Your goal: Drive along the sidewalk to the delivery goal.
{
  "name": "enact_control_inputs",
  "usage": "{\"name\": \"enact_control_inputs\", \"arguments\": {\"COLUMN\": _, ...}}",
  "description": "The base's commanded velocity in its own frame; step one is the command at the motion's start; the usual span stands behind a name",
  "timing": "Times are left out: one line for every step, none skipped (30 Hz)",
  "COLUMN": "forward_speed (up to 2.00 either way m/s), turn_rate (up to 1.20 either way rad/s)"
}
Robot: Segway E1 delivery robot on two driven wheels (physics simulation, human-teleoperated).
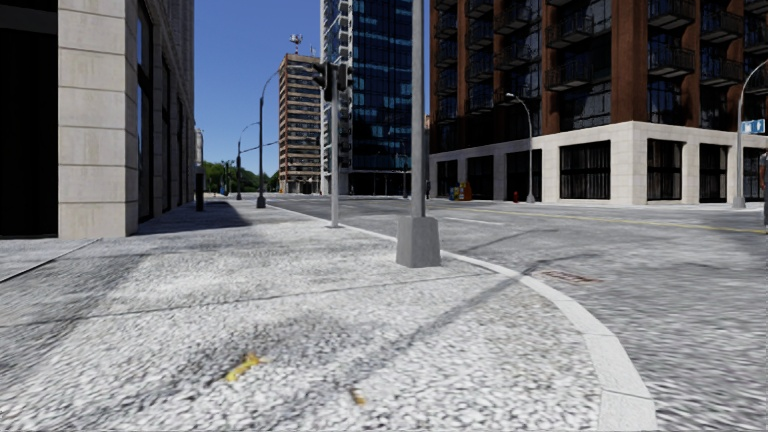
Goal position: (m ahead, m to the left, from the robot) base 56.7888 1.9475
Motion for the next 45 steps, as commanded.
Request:
{"name": "enact_control_inputs", "arguments": {"forward_speed": 1.29, "turn_rate": 0.0}}
{"name": "enact_control_inputs", "arguments": {"forward_speed": 1.29, "turn_rate": 0.0}}
{"name": "enact_control_inputs", "arguments": {"forward_speed": 1.29, "turn_rate": 0.0}}
{"name": "enact_control_inputs", "arguments": {"forward_speed": 1.29, "turn_rate": 0.0}}
{"name": "enact_control_inputs", "arguments": {"forward_speed": 1.29, "turn_rate": 0.0}}
{"name": "enact_control_inputs", "arguments": {"forward_speed": 1.29, "turn_rate": 0.0}}
{"name": "enact_control_inputs", "arguments": {"forward_speed": 1.29, "turn_rate": 0.09}}
{"name": "enact_control_inputs", "arguments": {"forward_speed": 1.29, "turn_rate": 0.13}}
{"name": "enact_control_inputs", "arguments": {"forward_speed": 1.29, "turn_rate": 0.2}}
{"name": "enact_control_inputs", "arguments": {"forward_speed": 1.29, "turn_rate": 0.25}}
{"name": "enact_control_inputs", "arguments": {"forward_speed": 1.29, "turn_rate": 0.31}}
{"name": "enact_control_inputs", "arguments": {"forward_speed": 1.29, "turn_rate": 0.36}}
{"name": "enact_control_inputs", "arguments": {"forward_speed": 1.29, "turn_rate": 0.38}}
{"name": "enact_control_inputs", "arguments": {"forward_speed": 1.29, "turn_rate": 0.39}}
{"name": "enact_control_inputs", "arguments": {"forward_speed": 1.29, "turn_rate": 0.39}}
{"name": "enact_control_inputs", "arguments": {"forward_speed": 1.29, "turn_rate": 0.39}}
{"name": "enact_control_inputs", "arguments": {"forward_speed": 1.29, "turn_rate": 0.39}}
{"name": "enact_control_inputs", "arguments": {"forward_speed": 1.29, "turn_rate": 0.39}}
{"name": "enact_control_inputs", "arguments": {"forward_speed": 1.29, "turn_rate": 0.41}}
{"name": "enact_control_inputs", "arguments": {"forward_speed": 1.29, "turn_rate": 0.44}}
{"name": "enact_control_inputs", "arguments": {"forward_speed": 1.29, "turn_rate": 0.44}}
{"name": "enact_control_inputs", "arguments": {"forward_speed": 1.29, "turn_rate": 0.46}}
{"name": "enact_control_inputs", "arguments": {"forward_speed": 1.29, "turn_rate": 0.46}}
{"name": "enact_control_inputs", "arguments": {"forward_speed": 1.29, "turn_rate": 0.46}}
{"name": "enact_control_inputs", "arguments": {"forward_speed": 1.29, "turn_rate": 0.46}}
{"name": "enact_control_inputs", "arguments": {"forward_speed": 1.29, "turn_rate": 0.47}}
{"name": "enact_control_inputs", "arguments": {"forward_speed": 1.29, "turn_rate": 0.48}}
{"name": "enact_control_inputs", "arguments": {"forward_speed": 1.3, "turn_rate": 0.49}}
{"name": "enact_control_inputs", "arguments": {"forward_speed": 1.3, "turn_rate": 0.51}}
{"name": "enact_control_inputs", "arguments": {"forward_speed": 1.3, "turn_rate": 0.51}}
{"name": "enact_control_inputs", "arguments": {"forward_speed": 1.3, "turn_rate": 0.52}}
{"name": "enact_control_inputs", "arguments": {"forward_speed": 1.3, "turn_rate": 0.52}}
{"name": "enact_control_inputs", "arguments": {"forward_speed": 1.3, "turn_rate": 0.52}}
{"name": "enact_control_inputs", "arguments": {"forward_speed": 1.3, "turn_rate": 0.52}}
{"name": "enact_control_inputs", "arguments": {"forward_speed": 1.3, "turn_rate": 0.52}}
{"name": "enact_control_inputs", "arguments": {"forward_speed": 1.3, "turn_rate": 0.52}}
{"name": "enact_control_inputs", "arguments": {"forward_speed": 1.3, "turn_rate": 0.52}}
{"name": "enact_control_inputs", "arguments": {"forward_speed": 1.3, "turn_rate": 0.52}}
{"name": "enact_control_inputs", "arguments": {"forward_speed": 1.3, "turn_rate": 0.52}}
{"name": "enact_control_inputs", "arguments": {"forward_speed": 1.3, "turn_rate": 0.52}}
{"name": "enact_control_inputs", "arguments": {"forward_speed": 1.3, "turn_rate": 0.52}}
{"name": "enact_control_inputs", "arguments": {"forward_speed": 1.3, "turn_rate": 0.52}}
{"name": "enact_control_inputs", "arguments": {"forward_speed": 1.3, "turn_rate": 0.52}}
{"name": "enact_control_inputs", "arguments": {"forward_speed": 1.3, "turn_rate": 0.52}}
{"name": "enact_control_inputs", "arguments": {"forward_speed": 1.31, "turn_rate": 0.52}}
